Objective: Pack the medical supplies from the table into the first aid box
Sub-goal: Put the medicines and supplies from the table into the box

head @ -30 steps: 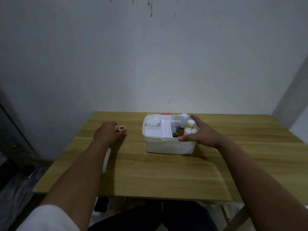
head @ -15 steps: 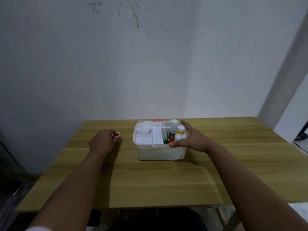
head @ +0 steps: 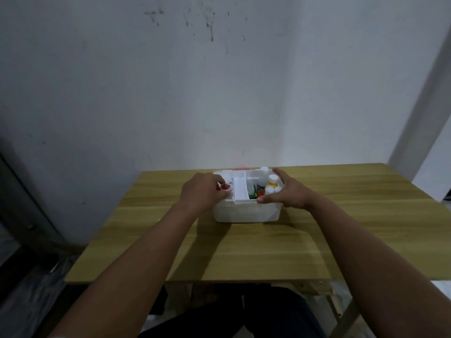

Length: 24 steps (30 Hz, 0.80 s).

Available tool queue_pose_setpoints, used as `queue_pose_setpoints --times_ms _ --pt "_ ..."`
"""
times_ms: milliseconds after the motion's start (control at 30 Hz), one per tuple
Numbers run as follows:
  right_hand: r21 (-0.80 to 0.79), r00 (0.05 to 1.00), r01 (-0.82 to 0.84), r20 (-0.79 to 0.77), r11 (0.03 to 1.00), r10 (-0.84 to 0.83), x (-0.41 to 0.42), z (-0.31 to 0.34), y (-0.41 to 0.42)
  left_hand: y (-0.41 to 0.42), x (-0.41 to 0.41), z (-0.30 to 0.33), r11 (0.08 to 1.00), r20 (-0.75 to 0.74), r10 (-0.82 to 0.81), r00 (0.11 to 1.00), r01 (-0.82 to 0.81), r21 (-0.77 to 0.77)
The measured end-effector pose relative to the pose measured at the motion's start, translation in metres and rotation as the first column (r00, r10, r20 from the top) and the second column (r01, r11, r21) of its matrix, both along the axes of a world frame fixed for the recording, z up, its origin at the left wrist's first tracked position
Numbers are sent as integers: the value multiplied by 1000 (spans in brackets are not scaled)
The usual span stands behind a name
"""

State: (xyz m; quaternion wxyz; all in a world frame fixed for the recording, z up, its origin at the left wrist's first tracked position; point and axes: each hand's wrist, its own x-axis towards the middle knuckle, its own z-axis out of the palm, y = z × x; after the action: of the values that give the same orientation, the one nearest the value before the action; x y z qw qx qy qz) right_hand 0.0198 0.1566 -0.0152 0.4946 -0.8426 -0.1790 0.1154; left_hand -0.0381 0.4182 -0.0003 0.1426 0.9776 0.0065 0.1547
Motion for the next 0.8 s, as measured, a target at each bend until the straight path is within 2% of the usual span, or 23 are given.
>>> queue_pose_setpoints --times_ms 200,400,500,667,800 --pt "-2 1000 11 -7 1000 -11 0 0 0 -4 5 4 999 -95 53 994 -54 -8" --pt "-14 1000 5 -20 1000 -5 0 0 0 2 8 15 981 -164 -70 984 38 -189" --pt "-17 1000 5 -25 1000 -5 0 1 0 5 6 17 979 -164 -97 982 65 -192" --pt "-13 1000 0 -25 1000 -1 0 0 0 5 -2 11 974 -49 -72 996 59 -217" --pt "-32 1000 6 -13 999 -7 1 0 1 22 -17 4 952 117 44 992 -6 -306"
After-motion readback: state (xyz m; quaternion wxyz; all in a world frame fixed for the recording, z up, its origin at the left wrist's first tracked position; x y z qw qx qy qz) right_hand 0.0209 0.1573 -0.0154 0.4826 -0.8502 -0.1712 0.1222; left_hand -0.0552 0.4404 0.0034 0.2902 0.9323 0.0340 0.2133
